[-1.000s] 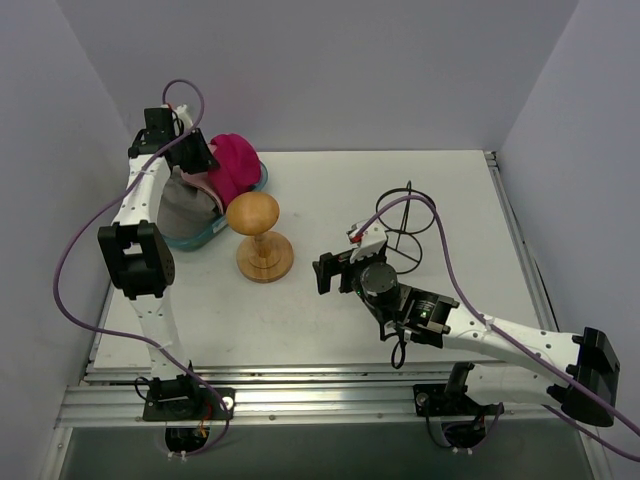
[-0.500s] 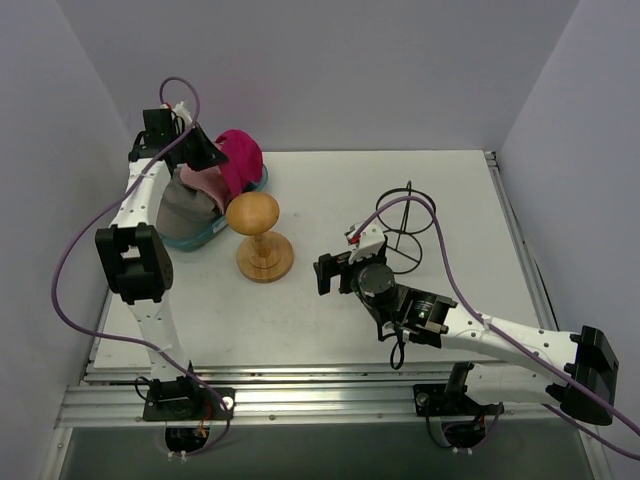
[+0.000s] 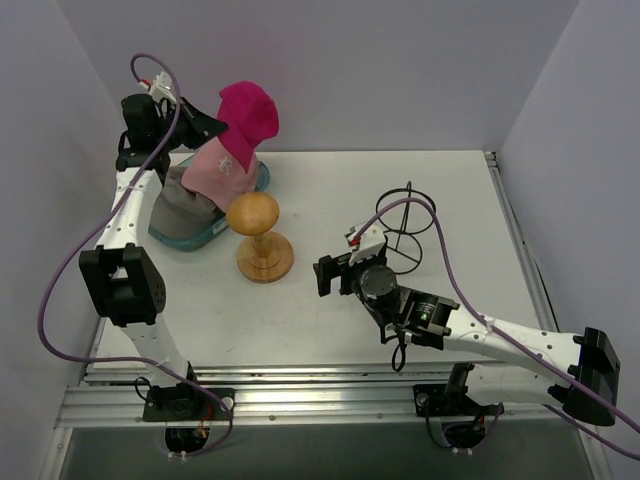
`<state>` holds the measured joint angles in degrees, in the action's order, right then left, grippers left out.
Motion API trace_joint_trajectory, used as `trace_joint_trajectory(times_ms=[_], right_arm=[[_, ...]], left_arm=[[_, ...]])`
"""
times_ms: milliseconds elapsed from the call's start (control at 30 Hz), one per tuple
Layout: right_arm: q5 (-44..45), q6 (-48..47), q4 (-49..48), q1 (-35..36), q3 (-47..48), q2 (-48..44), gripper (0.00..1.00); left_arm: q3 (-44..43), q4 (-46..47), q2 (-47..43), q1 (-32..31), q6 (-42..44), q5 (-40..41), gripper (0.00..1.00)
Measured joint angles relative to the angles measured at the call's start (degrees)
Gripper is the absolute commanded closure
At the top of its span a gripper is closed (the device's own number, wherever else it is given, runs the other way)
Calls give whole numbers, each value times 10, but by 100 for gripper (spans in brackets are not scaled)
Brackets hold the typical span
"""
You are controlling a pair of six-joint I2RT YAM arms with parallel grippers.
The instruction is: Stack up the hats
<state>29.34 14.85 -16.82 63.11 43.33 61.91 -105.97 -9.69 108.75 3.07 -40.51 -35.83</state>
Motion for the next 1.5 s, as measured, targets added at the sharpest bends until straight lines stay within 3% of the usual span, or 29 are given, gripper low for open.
trace_joint_trajectory(times_ms=[533,800,1067,1233,1500], right_arm=[[11,0,0,0,0,-3,6],[35,36,8,0,4,-48,13],[43,136,26,3,121,-54,16],[59,165,5,7,179,-31,18],[68,168,-2,14,206,0,21]], left_arm=[[119,233,-73,-15,-163,-23,98],[245,329,-197,-34,-239,-20,98],[354,367,-366,-126,-230,-1,98],[389,332,-444,-203,-167,34,98],[446,294,-492,-248,-102,74,98]])
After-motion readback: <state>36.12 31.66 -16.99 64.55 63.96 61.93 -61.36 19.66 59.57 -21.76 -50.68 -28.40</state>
